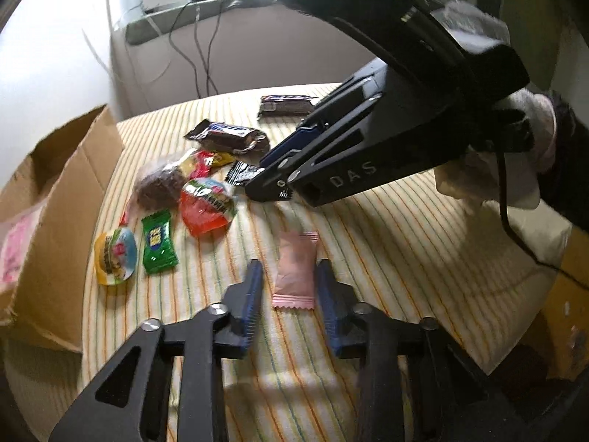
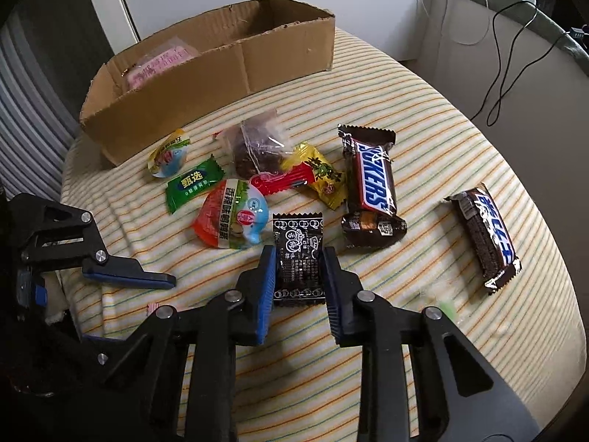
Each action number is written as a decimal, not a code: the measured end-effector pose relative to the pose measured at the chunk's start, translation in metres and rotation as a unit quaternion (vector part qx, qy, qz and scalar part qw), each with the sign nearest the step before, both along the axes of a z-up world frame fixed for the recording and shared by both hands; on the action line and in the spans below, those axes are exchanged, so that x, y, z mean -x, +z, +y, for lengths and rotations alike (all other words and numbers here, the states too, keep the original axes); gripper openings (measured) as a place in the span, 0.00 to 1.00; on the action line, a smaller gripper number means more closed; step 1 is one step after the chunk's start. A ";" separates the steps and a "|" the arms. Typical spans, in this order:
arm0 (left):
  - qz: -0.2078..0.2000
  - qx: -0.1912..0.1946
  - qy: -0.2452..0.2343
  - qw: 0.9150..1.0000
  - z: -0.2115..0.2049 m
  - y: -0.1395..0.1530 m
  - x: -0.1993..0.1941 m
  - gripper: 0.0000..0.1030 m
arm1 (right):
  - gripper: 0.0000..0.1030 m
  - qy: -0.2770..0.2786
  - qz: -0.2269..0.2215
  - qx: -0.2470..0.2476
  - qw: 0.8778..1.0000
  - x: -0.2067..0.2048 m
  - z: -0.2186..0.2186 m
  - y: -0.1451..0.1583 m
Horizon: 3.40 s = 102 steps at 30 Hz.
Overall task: Organize snacks
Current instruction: 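Grasp the small pink candy with the left gripper while the right grasps the black packet, then carry the pink candy with the left gripper over the box while the right carries the black packet, then open both grippers over the box and move them back to the snacks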
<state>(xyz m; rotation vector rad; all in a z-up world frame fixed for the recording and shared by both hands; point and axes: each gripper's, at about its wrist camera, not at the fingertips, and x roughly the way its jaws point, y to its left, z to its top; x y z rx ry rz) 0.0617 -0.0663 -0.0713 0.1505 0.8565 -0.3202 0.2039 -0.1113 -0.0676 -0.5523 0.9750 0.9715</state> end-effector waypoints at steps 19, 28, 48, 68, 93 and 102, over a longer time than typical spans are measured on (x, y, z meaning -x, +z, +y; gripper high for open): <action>-0.027 0.062 0.043 0.997 0.044 0.031 0.012 0.18 | 0.25 -0.050 -0.034 -0.018 0.998 0.013 -0.021 0.032; -0.068 0.067 0.089 0.991 0.095 0.054 0.008 0.18 | 0.25 -0.043 -0.058 -0.047 0.996 0.018 0.009 0.066; -0.118 0.044 0.189 0.974 0.195 0.080 -0.030 0.18 | 0.25 0.005 -0.049 -0.092 0.995 0.026 0.118 0.083; -0.107 0.035 0.215 0.970 0.215 0.076 -0.060 0.18 | 0.25 0.033 -0.024 -0.094 0.995 0.017 0.165 0.063; -0.129 0.032 0.233 0.963 0.216 0.091 -0.049 0.35 | 0.68 0.025 -0.055 -0.100 0.993 0.027 0.147 0.079; -0.144 0.049 0.214 0.965 0.199 0.102 -0.029 0.38 | 0.75 -0.004 -0.073 -0.101 0.992 0.035 0.104 0.093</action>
